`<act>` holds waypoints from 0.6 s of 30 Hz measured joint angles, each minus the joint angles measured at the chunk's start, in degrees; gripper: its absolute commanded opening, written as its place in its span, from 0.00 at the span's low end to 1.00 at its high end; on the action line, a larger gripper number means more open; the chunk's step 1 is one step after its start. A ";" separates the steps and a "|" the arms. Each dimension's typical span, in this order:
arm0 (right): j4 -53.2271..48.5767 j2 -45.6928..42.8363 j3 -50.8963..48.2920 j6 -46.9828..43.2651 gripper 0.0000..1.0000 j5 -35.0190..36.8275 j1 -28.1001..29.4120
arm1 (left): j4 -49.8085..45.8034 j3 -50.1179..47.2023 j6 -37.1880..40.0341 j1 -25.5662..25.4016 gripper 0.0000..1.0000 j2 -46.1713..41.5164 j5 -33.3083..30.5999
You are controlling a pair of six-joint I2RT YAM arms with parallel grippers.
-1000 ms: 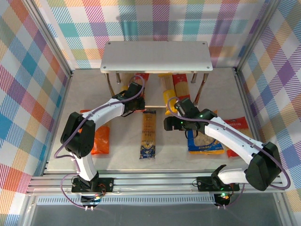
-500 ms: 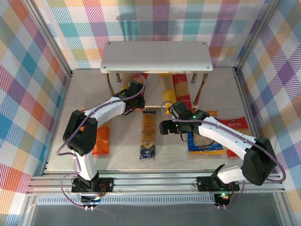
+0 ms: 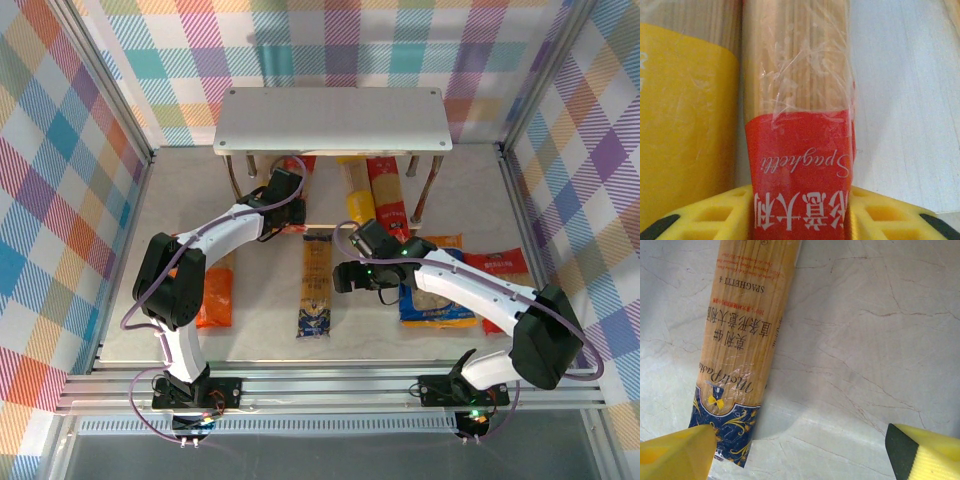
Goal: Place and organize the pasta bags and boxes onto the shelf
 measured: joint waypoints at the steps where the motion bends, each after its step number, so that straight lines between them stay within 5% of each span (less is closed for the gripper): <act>1: 0.00 0.00 0.00 0.00 0.88 0.00 0.02 | 0.07 0.00 0.00 0.00 0.50 0.00 0.04; 6: 0.00 0.02 0.00 0.39 0.88 0.00 0.48 | 1.20 0.00 -0.35 0.00 0.63 0.00 1.01; 18: 0.00 2.14 0.00 2.97 0.88 0.00 4.15 | 3.72 -3.76 0.76 -0.09 0.62 -10.93 1.88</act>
